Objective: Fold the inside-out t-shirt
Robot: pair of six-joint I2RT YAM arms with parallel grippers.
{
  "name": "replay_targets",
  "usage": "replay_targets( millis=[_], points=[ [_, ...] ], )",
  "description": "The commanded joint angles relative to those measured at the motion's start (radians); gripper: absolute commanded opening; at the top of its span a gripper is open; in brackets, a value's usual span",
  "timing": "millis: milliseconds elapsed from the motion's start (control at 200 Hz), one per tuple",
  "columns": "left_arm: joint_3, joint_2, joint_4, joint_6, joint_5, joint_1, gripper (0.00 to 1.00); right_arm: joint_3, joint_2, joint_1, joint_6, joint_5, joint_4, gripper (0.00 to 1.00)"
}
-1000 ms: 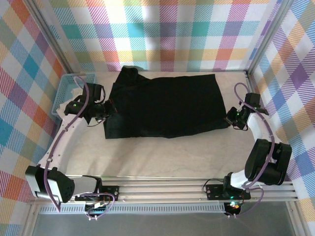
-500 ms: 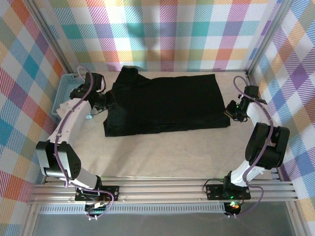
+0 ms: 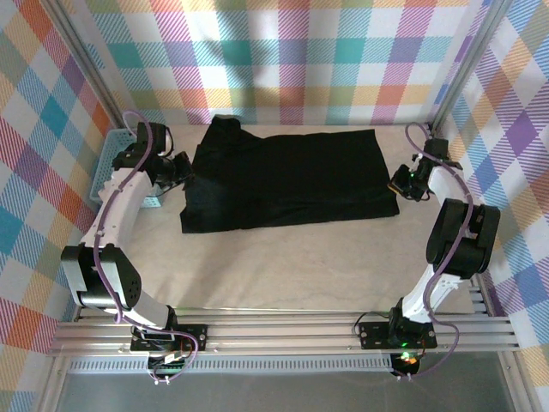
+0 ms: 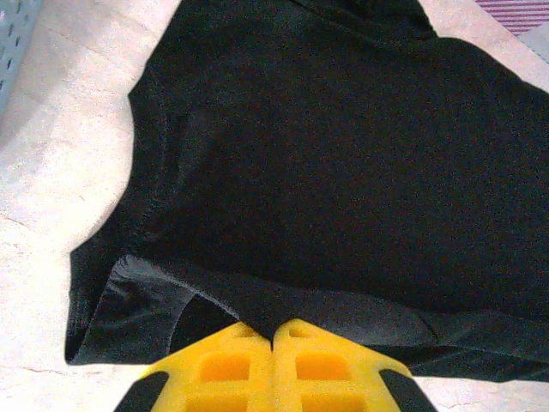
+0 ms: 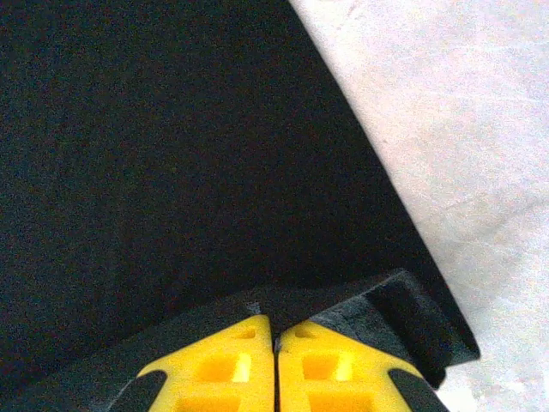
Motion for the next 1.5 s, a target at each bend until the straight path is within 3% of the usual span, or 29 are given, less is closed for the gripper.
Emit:
replay_targets(
  millis=[0,435,760,890,980,1075,1115,1245,1360,1495],
  points=[
    [-0.001,-0.018,-0.003,0.025,0.0,0.03,0.0,0.043,0.025,0.006,-0.024,-0.04,-0.015,0.06],
    [0.005,0.01,0.016,0.008,0.021,0.035,0.0,0.082,0.069,0.007,-0.035,-0.035,-0.028,0.06],
    [0.035,0.123,0.083,-0.029,0.037,0.035,0.0,0.119,0.13,0.01,-0.019,-0.029,0.001,0.06],
    [0.103,0.257,0.153,-0.056,0.041,0.035,0.0,0.188,0.215,0.009,0.007,-0.008,0.031,0.14],
    [0.198,0.392,0.188,-0.073,0.056,0.035,0.0,0.262,0.291,0.009,0.021,-0.008,0.042,0.26],
    [0.326,0.534,0.156,-0.078,0.058,0.035,0.14,0.321,0.328,0.009,0.02,0.013,0.016,0.41],
    [0.375,0.572,0.135,-0.071,0.047,0.035,0.26,0.328,0.321,0.009,0.011,0.033,0.005,0.45],
    [0.383,0.531,0.129,-0.058,-0.041,0.037,0.46,0.232,0.203,0.018,-0.011,0.065,0.031,0.54],
    [0.183,0.374,0.234,-0.09,-0.061,0.034,0.55,0.042,0.03,0.068,0.0,0.039,0.113,0.61],
    [-0.187,0.163,0.446,-0.195,0.035,0.019,0.57,-0.13,-0.063,0.144,0.034,-0.053,0.178,0.64]
  ],
)
